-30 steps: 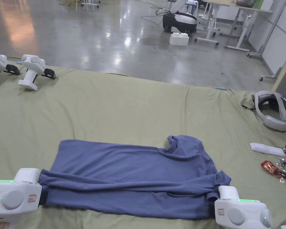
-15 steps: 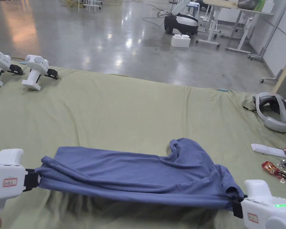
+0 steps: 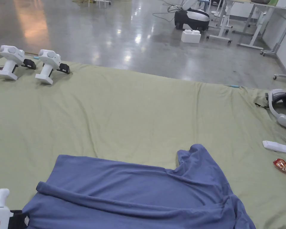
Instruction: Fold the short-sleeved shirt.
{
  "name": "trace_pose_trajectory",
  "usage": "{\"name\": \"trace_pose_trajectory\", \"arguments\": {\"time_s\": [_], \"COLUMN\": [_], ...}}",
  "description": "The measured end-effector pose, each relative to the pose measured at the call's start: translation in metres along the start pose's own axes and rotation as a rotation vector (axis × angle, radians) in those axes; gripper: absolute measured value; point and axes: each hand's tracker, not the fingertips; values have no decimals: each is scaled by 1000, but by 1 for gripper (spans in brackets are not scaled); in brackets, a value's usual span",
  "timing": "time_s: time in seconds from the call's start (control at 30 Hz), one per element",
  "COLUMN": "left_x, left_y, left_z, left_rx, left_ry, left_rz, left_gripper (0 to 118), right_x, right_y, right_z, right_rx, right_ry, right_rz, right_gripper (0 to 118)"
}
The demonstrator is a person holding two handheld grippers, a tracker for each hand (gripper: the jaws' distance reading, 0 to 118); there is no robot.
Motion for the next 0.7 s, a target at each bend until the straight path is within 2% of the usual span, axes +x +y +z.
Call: {"name": "trace_pose_trajectory", "arguments": {"time_s": [0.03, 0.07, 0.2, 0.3, 0.33, 0.37, 0.4, 0.47, 0.5, 0.53, 0.57, 0.63, 0.7], "left_x": [14, -24, -21, -10, 4, 21, 37, 14, 24, 47, 11, 28, 50], "left_y": [-7, -33, -46, -59, -69, -77, -84, -64, -65, -70, -49, -43, -41], "left_z": [-5, -14, -33, -39, -40, -40, -40, -26, -21, -14, -15, -6, 4], "left_rx": [-5, -17, -37, -34, -27, -19, -13, 7, 28, 72, 112, 184, 251], "left_ry": [7, 17, 53, 85, 95, 101, 106, 117, 131, 154, 154, 104, 74], "left_rz": [-1, -10, -42, -97, -116, -129, -141, -163, -178, -197, -205, -199, -198], "left_gripper": [7, 7, 7, 7, 7, 9, 12, 14, 19, 29, 49, 66, 66], "right_x": [-1, -2, -7, -8, -9, -10, -10, -9, -7, -7, -8, -11, -19], "right_y": [-6, -11, -21, -22, -23, -22, -20, -16, -12, -6, 0, 15, 31], "right_z": [-5, -10, -25, -31, -31, -29, -28, -18, -10, -1, 8, 25, 38], "right_rx": [-8, -30, -45, -41, -21, -16, -10, 21, 68, 113, 158, 271, 368], "right_ry": [-2, -1, -19, -21, -29, -33, -41, -62, -61, -62, -63, -79, -113], "right_rz": [-9, -7, 8, -11, -20, -22, -27, -53, -82, -113, -133, -156, -144], "right_gripper": [8, 8, 8, 10, 15, 24, 27, 28, 33, 46, 69, 73, 73]}}
